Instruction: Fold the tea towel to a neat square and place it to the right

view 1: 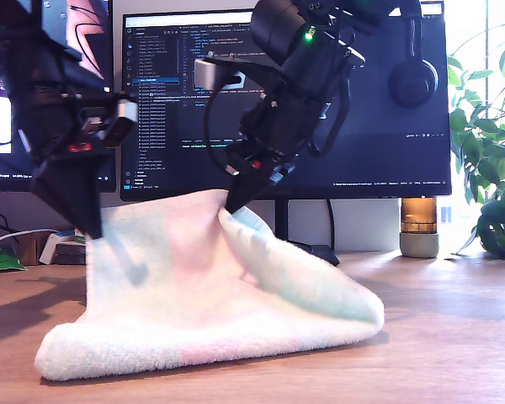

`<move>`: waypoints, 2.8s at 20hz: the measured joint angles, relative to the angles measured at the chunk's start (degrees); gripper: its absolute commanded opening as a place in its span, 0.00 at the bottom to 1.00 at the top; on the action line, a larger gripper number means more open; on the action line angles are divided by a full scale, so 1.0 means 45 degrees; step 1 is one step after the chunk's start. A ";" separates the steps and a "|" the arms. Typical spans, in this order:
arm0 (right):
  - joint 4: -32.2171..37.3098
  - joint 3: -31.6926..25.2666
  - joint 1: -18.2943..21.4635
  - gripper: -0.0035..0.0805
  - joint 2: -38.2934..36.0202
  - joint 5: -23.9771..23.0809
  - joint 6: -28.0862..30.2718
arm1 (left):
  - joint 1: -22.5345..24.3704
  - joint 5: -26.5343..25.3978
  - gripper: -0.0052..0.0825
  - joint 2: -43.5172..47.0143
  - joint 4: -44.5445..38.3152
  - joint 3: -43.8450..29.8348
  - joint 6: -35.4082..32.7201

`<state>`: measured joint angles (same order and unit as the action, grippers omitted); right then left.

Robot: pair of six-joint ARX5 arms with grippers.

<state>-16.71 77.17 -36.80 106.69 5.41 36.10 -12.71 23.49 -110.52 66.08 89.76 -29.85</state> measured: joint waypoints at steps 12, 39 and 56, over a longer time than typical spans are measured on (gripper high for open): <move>0.0374 0.0000 0.0015 0.03 0.0714 -0.0291 0.0291 | -0.0005 0.0350 0.03 0.0000 -0.0971 0.0000 0.0204; 0.0583 0.0000 -0.0262 0.03 0.0714 -0.0335 0.0291 | 0.0175 -0.1093 0.03 0.0000 -0.3745 0.0000 0.1292; 0.0559 0.0000 -0.0257 0.03 0.0714 -0.0335 0.0291 | -0.2424 -0.0782 0.03 1.0078 -1.2264 -1.1686 0.4804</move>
<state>-14.20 77.17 -37.95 109.91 3.90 37.41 -23.62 19.97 -65.17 10.90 37.17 -8.23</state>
